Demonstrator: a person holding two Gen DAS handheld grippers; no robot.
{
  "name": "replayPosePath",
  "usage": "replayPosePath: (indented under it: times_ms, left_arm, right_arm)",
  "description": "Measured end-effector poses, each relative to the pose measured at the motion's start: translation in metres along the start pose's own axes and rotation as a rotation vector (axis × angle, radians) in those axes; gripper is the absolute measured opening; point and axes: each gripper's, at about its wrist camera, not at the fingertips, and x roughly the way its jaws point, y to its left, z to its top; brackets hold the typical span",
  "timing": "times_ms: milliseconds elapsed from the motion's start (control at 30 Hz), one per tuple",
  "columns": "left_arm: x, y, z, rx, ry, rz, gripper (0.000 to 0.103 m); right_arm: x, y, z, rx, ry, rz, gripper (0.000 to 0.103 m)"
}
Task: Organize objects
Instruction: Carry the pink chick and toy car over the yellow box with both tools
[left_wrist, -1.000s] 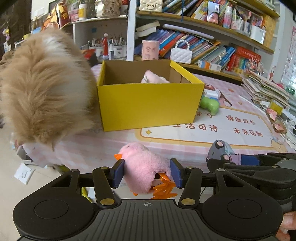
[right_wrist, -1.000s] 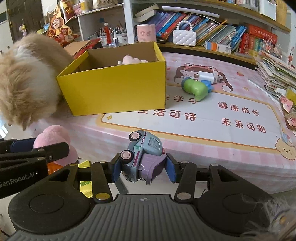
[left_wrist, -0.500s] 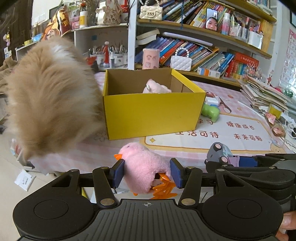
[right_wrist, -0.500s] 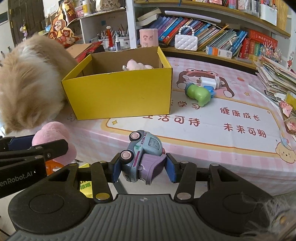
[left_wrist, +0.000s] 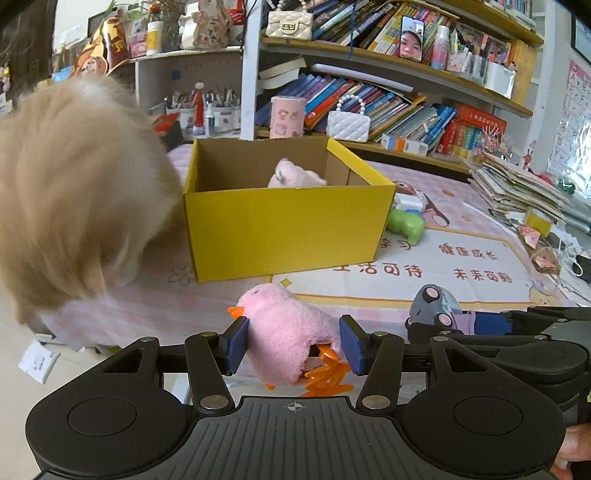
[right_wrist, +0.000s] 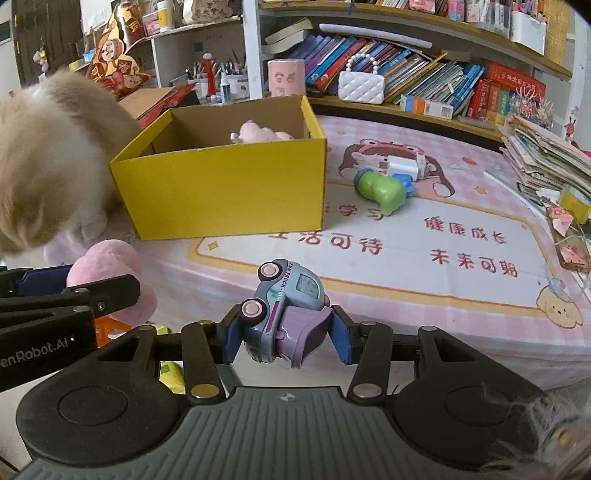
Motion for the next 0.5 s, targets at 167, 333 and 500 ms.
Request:
replayPosePath:
  times_ms: [167,333,500]
  left_arm:
    - [-0.005,-0.005,0.019,0.038,-0.077,0.021,0.051]
    - [-0.009,-0.005,0.058,0.035,-0.198,0.058,0.051]
    - [0.007,-0.006,0.093,0.008,-0.25,0.074,0.051]
  right_arm:
    - [0.002,-0.007,0.022,0.008,-0.084,0.001,0.046]
    - [0.004,-0.009,0.067,-0.021,-0.195,0.021,0.046]
    - [0.019,-0.009,0.109,-0.065,-0.26,0.048,0.046]
